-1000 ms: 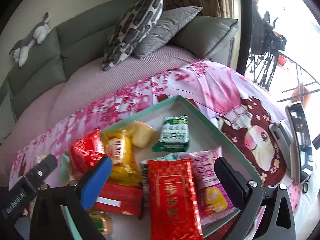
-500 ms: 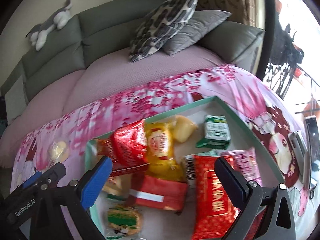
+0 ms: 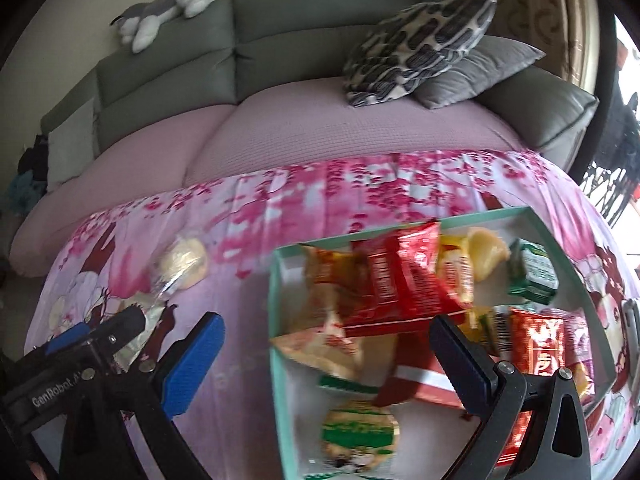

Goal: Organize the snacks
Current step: 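Withdraw both grippers from the tray toward the pastry pack and bun, then grasp the pale green pastry pack with the left gripper while the right grasps the clear-wrapped bun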

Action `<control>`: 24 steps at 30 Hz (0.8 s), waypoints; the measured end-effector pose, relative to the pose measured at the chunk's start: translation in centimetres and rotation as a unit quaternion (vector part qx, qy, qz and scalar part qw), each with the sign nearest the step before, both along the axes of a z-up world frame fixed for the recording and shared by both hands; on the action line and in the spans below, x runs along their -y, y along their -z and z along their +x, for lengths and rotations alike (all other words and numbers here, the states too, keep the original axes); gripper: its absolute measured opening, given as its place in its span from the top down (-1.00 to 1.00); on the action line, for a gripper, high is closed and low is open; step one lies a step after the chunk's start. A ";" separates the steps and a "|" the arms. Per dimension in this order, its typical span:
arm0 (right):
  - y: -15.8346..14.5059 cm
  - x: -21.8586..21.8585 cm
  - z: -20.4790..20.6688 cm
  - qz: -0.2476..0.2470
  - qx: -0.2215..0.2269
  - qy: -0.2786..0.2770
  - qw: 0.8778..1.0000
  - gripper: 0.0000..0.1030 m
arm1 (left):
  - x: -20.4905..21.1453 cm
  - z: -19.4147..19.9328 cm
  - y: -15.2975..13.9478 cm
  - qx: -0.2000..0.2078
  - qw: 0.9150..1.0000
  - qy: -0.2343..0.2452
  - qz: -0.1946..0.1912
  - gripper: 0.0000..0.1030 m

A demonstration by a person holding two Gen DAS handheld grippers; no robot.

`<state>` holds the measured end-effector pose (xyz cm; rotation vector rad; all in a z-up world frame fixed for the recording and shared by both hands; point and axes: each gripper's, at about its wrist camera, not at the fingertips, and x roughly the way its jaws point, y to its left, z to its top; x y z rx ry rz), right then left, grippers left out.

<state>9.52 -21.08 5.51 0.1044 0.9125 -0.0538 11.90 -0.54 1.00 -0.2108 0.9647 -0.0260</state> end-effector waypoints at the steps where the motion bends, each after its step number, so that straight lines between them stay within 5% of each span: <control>1: 0.1 -0.4 0.1 -0.002 -0.001 -0.004 1.000 -1.00 | -0.5 0.0 0.1 -0.001 1.000 -0.007 0.001 -0.89; 24: 3.0 -8.3 -0.1 -0.008 -0.035 -0.086 0.996 -1.00 | -6.8 0.3 3.5 -0.052 0.995 -0.078 -0.018 -0.89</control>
